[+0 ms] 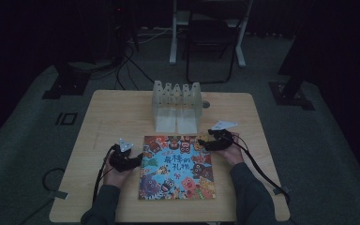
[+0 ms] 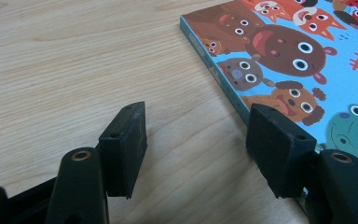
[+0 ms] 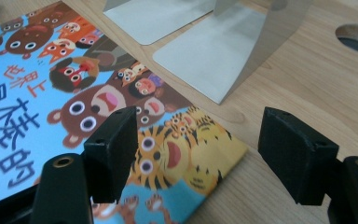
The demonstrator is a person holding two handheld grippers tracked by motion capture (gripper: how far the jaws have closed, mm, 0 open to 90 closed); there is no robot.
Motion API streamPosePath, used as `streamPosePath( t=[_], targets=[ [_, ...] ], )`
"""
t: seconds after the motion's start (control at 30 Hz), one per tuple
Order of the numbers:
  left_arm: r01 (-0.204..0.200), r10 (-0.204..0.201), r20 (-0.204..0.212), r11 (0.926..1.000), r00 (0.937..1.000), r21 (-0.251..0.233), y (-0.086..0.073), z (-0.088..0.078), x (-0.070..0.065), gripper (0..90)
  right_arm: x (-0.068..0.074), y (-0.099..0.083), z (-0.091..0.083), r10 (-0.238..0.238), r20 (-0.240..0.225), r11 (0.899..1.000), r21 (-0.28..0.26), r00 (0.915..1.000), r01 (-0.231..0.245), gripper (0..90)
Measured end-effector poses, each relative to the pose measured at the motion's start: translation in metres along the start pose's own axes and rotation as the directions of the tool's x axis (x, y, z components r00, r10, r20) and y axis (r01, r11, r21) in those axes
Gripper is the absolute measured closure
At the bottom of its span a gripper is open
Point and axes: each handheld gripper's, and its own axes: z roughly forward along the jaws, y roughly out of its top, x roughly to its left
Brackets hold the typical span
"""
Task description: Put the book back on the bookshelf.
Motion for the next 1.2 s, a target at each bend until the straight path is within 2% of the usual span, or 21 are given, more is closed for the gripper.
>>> streamPosePath(
  t=[0.1, 0.27, 0.47, 0.6, 0.83, 0.9, 1.0, 1.2],
  targets=[
    [0.000, 0.000, 0.003, 1.0000, 1.0000, -0.007, 0.000, 0.001, -0.001, 37.4, -0.005, -0.001, 0.005, 0.026, -0.003, 1.000, 0.005, 0.9997, -0.026, 25.7],
    [-0.005, 0.005, 0.005, 1.0000, 1.0000, 0.003, -0.002, -0.001, 0.000, 31.7, -0.007, -0.005, 0.013, 0.032, -0.023, 0.999, 0.025, 0.9992, -0.032, 22.5],
    [0.006, -0.006, 0.043, 1.0000, 0.9991, -0.007, -0.006, -0.010, -0.001, 29.0, -0.009, -0.008, 0.020, 0.050, -0.035, 0.998, 0.040, 0.9981, -0.048, 21.5],
    [-0.001, 0.003, 0.068, 0.9998, 0.9977, -0.020, -0.008, -0.018, -0.006, 26.9, -0.011, -0.010, 0.021, 0.078, -0.064, 0.996, 0.034, 0.9949, -0.076, 21.9],
    [-0.039, 0.044, 0.110, 0.9981, 0.9929, -0.047, -0.012, -0.034, -0.026, 20.7, -0.015, -0.013, 0.020, 0.131, -0.095, 0.991, 0.014, 0.9867, -0.131, 22.2],
    [-0.064, 0.072, 0.133, 0.9961, 0.9886, -0.061, -0.014, -0.041, -0.038, 19.6, -0.015, -0.012, 0.019, 0.135, -0.096, 0.991, 0.013, 0.9862, -0.135, 22.4],
    [-0.084, 0.094, 0.137, 0.9934, 0.9861, -0.078, -0.016, -0.046, -0.046, 19.5, -0.015, -0.012, 0.018, 0.136, -0.094, 0.991, 0.007, 0.9863, -0.136, 22.4],
    [-0.137, 0.151, 0.160, 0.9859, 0.9754, -0.096, -0.020, -0.058, -0.069, 16.2, -0.015, -0.009, 0.014, 0.156, -0.100, 0.987, -0.018, 0.9826, -0.159, 22.4]
  ],
)
